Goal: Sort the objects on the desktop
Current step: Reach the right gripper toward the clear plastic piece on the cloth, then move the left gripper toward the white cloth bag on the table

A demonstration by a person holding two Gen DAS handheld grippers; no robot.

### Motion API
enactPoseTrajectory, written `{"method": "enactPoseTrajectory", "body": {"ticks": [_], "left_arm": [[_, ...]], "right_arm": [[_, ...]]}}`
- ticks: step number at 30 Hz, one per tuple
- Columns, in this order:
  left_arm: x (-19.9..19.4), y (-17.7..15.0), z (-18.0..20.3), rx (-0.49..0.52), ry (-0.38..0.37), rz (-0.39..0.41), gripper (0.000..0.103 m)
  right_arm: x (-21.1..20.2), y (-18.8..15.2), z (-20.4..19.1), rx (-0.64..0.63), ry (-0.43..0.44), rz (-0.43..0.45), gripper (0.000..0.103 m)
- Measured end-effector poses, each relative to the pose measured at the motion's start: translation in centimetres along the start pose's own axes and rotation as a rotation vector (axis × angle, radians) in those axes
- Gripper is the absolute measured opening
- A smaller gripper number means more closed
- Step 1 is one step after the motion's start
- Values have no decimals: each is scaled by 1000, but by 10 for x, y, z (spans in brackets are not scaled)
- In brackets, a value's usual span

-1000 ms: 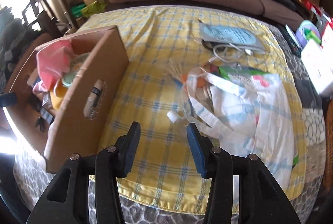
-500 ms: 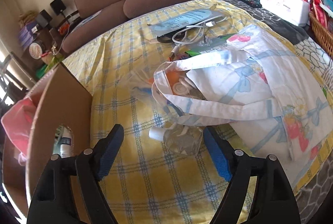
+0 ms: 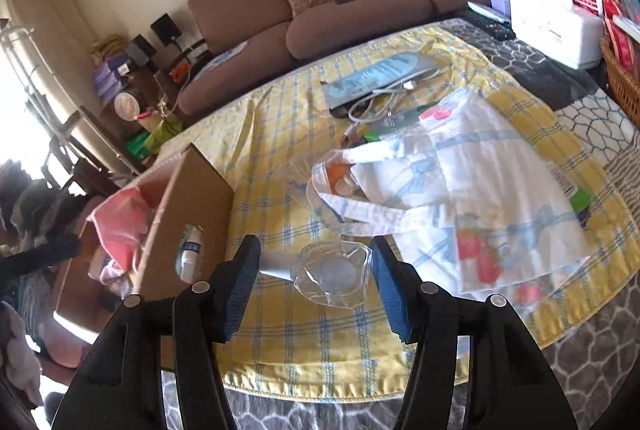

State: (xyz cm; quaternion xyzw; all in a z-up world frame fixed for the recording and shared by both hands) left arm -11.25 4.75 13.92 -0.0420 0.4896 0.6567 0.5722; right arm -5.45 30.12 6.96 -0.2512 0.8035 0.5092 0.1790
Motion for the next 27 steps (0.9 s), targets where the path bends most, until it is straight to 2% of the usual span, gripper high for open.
{"method": "enactPoseTrajectory", "body": {"ticks": [2, 6, 8, 9, 10, 11, 13, 16, 19, 21, 22, 23, 24, 26, 27], "left_arm": [[24, 9, 3, -68, -37, -25, 93], [76, 18, -6, -254, -31, -69, 93], [100, 17, -9, -285, 15, -74, 93], [108, 18, -11, -287, 72, -63, 88], [115, 20, -9, -279, 96, -43, 90], [125, 22, -11, -296, 95, -49, 92], [142, 20, -16, -344, 151, -69, 91], [162, 15, -21, -367, 144, -82, 91], [181, 8, -29, -429, 124, -96, 86], [194, 3, -34, -455, 124, -119, 64], [200, 0, -37, -468, 125, -133, 59], [206, -3, -41, -483, 128, -150, 46], [210, -6, -44, -494, 127, -160, 27], [211, -10, -47, -498, 121, -162, 7], [209, -10, -47, -491, 105, -158, 2]], "right_arm": [[-15, 9, 7, 16, 30, 33, 58], [-29, 18, 26, 24, 36, 60, 58], [-29, 20, 38, 53, 49, 58, 58], [-29, 21, 42, 67, 55, 55, 58], [-29, 23, 46, 74, 59, 50, 58], [-29, 26, 48, 75, 62, 46, 58], [-30, 29, 50, 69, 67, 35, 58], [-35, 32, 53, 93, 96, 40, 58], [-41, 36, 54, 83, 106, 46, 58], [-46, 38, 56, 81, 110, 49, 58], [-47, 38, 57, 88, 116, 49, 58], [-49, 38, 58, 92, 121, 49, 58], [-50, 39, 60, 94, 121, 51, 58], [-51, 39, 62, 96, 120, 49, 58], [-52, 39, 64, 99, 120, 49, 58]]}}
Point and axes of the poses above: each gripper's, at about its wrist camera, not at the fingertips, and x roughly the way its jaws point, z to its right, y to its top, the point moved 1 cm from there along x, roughly the way its jaws point, and after that the axes turned 7 degrees about z, right-handed, at the moved point
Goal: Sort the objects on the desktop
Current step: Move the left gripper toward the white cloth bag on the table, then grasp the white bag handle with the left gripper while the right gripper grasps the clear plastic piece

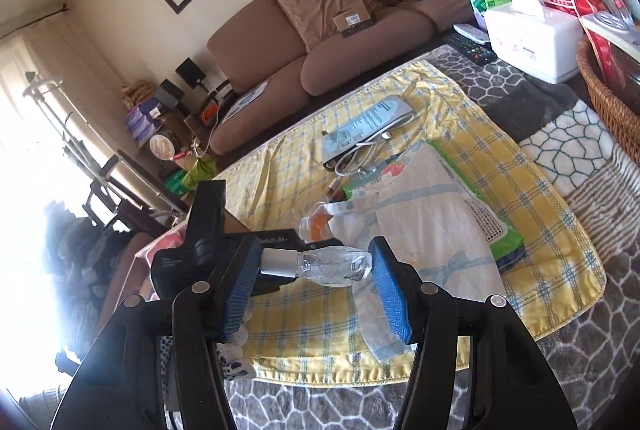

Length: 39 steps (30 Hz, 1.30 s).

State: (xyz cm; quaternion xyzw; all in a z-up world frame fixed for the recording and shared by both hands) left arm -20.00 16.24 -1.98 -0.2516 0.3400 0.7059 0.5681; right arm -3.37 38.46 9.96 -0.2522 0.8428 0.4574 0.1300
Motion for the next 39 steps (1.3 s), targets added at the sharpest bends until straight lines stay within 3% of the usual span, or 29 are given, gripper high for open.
{"method": "enactPoseTrajectory", "body": {"ticks": [4, 12, 19, 24, 28, 31, 35, 39], "left_arm": [[-32, 2, 21, 83, -87, 38, 2], [-162, 31, 80, 156, -277, 170, 2], [-322, 44, 124, 267, -337, 313, 2], [-439, 41, 137, 379, -279, 459, 2], [-512, 33, 108, 386, -239, 555, 2], [-543, 31, 65, 345, -220, 594, 2], [-551, 36, -2, 266, -179, 593, 2], [-549, 46, -61, 206, -139, 582, 2]], "right_arm": [[-3, 1, 4, 9, 1, 6, 58], [-11, 5, -7, -4, 29, 31, 58], [-18, 8, -53, -101, 97, 55, 58], [-20, 4, -116, -172, 174, 36, 58], [-2, -7, -184, -266, 233, -37, 58], [26, -27, -233, -322, 271, -126, 58], [83, -69, -280, -392, 257, -264, 58], [141, -116, -296, -418, 191, -399, 58]]}}
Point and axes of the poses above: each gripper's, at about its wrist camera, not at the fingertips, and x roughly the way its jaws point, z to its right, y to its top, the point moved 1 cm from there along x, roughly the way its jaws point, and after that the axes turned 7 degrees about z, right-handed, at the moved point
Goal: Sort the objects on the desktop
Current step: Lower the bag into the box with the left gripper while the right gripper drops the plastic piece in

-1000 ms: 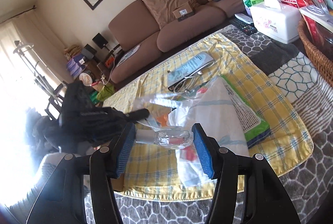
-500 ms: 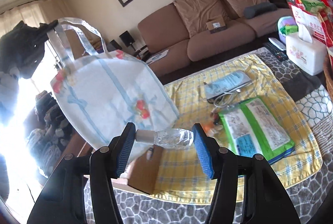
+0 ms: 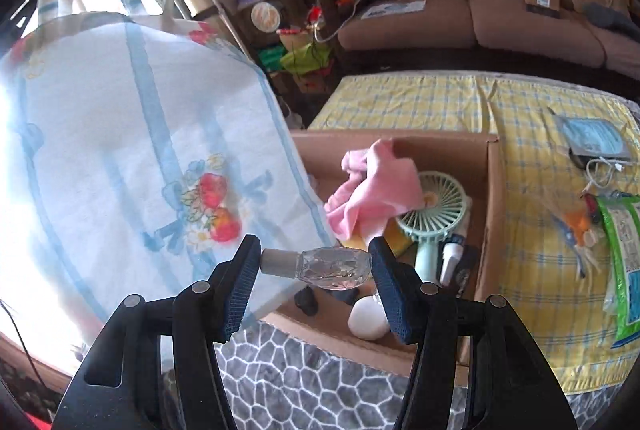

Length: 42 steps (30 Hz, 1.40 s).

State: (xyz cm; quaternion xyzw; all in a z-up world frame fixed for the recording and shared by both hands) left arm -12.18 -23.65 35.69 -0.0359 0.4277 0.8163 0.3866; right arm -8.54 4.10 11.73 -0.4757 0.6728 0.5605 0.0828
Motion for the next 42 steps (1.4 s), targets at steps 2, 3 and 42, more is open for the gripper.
{"method": "enactPoseTrajectory", "body": {"ticks": [2, 3, 42], "left_arm": [[1, -2, -22, -15, 14, -10, 2], [3, -4, -30, -16, 21, -16, 2], [93, -172, -108, 128, 291, -288, 99]], "right_arm": [[25, -10, 0, 19, -24, -59, 57], [34, -15, 2, 31, -40, -86, 57], [-65, -43, 31, 89, -120, 87, 89]]}}
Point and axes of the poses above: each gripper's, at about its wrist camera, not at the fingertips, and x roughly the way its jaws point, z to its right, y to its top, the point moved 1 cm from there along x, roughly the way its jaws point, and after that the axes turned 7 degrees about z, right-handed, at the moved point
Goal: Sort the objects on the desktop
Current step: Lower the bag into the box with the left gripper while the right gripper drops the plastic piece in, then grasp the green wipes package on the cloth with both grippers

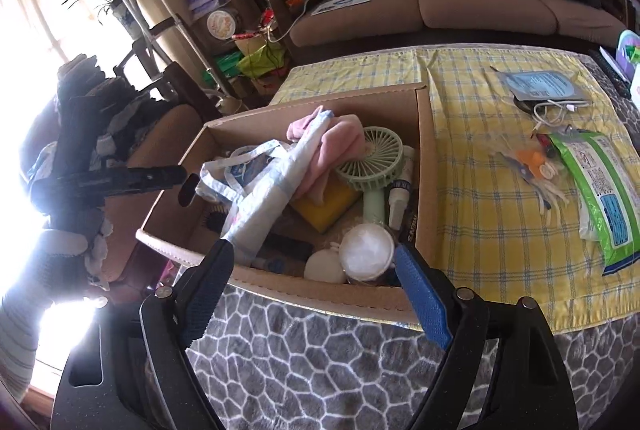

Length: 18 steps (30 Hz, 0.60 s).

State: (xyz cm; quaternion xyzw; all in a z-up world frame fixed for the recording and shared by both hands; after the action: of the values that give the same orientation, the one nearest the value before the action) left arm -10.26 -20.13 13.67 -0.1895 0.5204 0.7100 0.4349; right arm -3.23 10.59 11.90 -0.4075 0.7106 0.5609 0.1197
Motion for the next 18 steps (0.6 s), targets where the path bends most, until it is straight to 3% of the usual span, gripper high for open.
{"method": "enactPoseTrajectory", "body": {"ticks": [3, 8, 18], "left_arm": [[-14, 2, 39, 37, -74, 36, 103], [-8, -5, 111, 134, -173, 21, 103], [69, -45, 237, 206, -322, -93, 103]], "right_arm": [[-5, 0, 2, -1, -13, 7, 92], [-27, -2, 27, 27, -36, 33, 92], [-103, -20, 171, 207, -229, 126, 93]]}}
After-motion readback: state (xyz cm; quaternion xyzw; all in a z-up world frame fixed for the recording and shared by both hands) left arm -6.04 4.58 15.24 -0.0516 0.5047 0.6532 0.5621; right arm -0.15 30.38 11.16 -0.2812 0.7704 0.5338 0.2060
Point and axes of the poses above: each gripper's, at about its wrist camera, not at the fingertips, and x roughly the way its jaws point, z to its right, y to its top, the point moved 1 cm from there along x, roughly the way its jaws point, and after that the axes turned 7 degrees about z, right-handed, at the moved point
